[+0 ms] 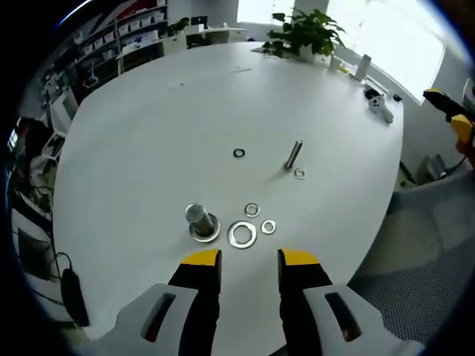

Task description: Place the washer onto the threaded stud by aligning its center hole with the stud, sliding it down to the base, and recovering from edge contact or off-axis alignment until the washer reaches the visible bottom stop.

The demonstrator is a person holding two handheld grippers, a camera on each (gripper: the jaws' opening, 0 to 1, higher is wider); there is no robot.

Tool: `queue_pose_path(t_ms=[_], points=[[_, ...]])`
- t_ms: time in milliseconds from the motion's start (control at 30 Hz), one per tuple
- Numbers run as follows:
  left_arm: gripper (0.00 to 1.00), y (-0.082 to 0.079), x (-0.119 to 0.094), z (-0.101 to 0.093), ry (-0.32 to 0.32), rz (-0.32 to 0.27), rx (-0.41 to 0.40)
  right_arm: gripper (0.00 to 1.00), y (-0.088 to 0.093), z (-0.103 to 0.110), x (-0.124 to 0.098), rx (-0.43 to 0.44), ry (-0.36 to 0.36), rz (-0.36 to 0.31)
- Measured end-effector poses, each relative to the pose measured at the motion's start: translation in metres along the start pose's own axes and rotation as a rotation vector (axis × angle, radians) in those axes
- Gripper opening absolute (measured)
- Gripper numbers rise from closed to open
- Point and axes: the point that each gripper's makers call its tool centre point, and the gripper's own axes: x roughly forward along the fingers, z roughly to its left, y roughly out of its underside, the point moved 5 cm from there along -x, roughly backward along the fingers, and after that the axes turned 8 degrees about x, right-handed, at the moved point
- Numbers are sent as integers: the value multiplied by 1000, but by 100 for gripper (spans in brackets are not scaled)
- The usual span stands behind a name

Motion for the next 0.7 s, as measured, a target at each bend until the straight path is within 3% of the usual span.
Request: queue_pose_path(t_ms=[367,700], points=[[29,0,0,2,3,0,1,38,8,0,10,-3,9,10],[29,-4,5,-5,16,17,29,38,3,-10,8,35,35,-29]])
